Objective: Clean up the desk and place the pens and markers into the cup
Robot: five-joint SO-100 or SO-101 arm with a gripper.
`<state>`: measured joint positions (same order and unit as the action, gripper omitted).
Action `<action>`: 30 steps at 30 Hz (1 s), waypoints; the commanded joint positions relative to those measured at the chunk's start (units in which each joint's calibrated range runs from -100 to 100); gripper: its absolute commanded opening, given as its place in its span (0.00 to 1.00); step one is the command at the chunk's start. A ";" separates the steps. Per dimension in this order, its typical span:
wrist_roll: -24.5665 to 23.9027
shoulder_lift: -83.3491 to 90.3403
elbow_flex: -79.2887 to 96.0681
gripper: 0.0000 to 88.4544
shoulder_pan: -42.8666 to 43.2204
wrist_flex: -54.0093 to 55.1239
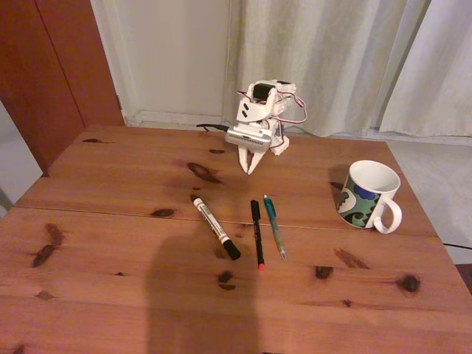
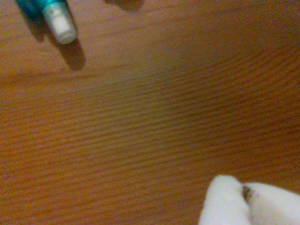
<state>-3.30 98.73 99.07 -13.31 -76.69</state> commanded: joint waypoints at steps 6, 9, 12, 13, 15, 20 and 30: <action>0.36 -0.38 0.48 0.01 0.08 -0.77; 0.36 -0.38 0.48 0.01 0.08 -0.77; 0.36 -0.38 0.48 0.01 0.08 -0.77; 0.36 -0.38 0.48 0.01 0.08 -0.77; 0.36 -0.38 0.48 0.01 0.08 -0.77; 0.36 -0.38 0.48 0.01 0.08 -0.77; 0.36 -0.38 0.48 0.01 -0.16 -0.77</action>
<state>-3.30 98.73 99.07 -13.31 -76.69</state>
